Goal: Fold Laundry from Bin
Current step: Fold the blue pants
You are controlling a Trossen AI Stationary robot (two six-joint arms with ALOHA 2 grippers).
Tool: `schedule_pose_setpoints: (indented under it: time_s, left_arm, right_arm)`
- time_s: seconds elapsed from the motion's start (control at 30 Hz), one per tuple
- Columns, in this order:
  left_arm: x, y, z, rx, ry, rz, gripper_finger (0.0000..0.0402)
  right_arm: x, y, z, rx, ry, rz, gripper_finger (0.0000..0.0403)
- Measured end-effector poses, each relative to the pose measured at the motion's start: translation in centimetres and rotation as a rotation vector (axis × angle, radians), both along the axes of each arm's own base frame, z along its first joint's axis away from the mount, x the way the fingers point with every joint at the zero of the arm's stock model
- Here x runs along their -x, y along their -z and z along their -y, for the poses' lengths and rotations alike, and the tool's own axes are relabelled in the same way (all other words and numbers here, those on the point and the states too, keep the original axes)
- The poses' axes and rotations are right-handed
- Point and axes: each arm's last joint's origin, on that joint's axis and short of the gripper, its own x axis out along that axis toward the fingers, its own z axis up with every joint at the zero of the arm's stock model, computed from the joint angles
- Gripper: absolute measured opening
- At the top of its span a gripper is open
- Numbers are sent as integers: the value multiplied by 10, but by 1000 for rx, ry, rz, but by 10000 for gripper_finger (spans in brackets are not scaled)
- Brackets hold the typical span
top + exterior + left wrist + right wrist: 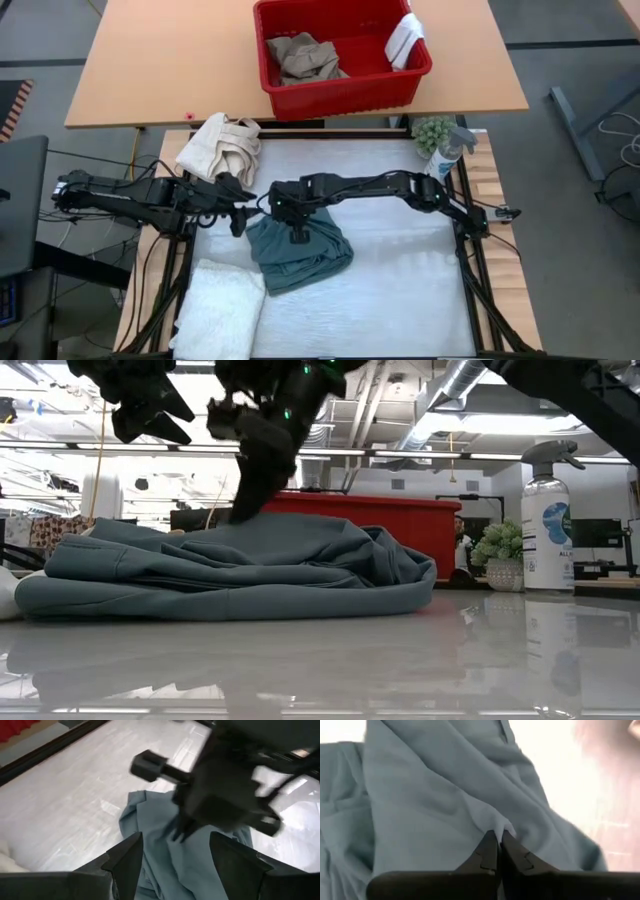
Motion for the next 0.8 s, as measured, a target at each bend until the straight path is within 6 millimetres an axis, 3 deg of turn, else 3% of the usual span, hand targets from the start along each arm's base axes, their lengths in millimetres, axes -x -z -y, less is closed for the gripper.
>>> schedule_pose_setpoints:
  time_s: [0.23,0.5,0.67,0.8]
  left_arm:
    - [0,-1,-1,-19,-30,7,219]
    - [1,-1,0,64,-24,28,219]
    - [11,-5,12,268,197,14,219]
    - [25,9,33,245,380,-207,209]
  right_arm:
    - [-3,-38,-19,1,25,104,21]
    - [-4,-26,-71,-29,-32,80,26]
    - [0,-26,-97,18,-66,85,23]
    - [3,-25,-104,54,-84,72,24]
